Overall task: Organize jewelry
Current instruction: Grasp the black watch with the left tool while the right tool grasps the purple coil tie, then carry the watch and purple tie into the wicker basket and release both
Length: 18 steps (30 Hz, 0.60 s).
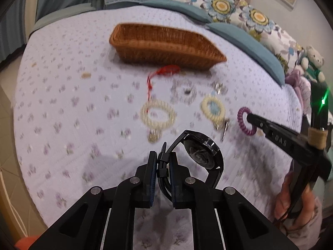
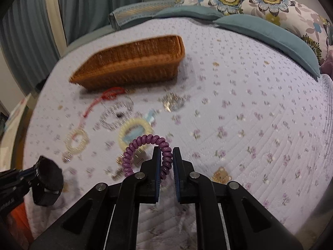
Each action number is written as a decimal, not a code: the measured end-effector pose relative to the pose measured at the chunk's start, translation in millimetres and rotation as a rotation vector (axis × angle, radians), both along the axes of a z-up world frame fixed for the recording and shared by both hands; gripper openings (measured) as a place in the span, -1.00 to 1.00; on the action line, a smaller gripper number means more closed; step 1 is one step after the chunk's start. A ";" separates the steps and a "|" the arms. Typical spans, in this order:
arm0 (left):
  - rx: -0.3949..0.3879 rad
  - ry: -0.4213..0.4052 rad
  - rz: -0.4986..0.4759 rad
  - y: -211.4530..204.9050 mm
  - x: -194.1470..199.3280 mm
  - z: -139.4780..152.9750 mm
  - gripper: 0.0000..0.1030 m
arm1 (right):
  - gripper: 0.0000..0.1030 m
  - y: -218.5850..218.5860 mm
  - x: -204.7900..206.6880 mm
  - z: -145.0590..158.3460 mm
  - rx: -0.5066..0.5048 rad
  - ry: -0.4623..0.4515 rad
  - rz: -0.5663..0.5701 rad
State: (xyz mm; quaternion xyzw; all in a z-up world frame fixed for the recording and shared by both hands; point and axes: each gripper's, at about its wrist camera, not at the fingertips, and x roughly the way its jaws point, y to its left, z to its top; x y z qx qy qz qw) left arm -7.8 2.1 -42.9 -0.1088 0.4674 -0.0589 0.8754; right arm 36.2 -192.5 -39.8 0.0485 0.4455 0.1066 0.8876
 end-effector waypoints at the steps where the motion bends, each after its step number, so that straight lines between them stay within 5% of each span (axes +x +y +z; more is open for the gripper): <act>1: -0.005 -0.010 0.001 1.2 3.5 6.2 -0.78 | -0.72 1.6 2.8 10.5 0.006 -0.023 0.007; 11: 0.013 -0.121 0.031 17.2 113.4 68.1 -0.78 | -0.72 27.7 110.0 60.2 0.010 -0.132 0.040; 18: 0.016 -0.078 0.053 40.3 230.1 47.2 -0.78 | -0.72 52.3 224.5 38.0 0.035 -0.010 0.073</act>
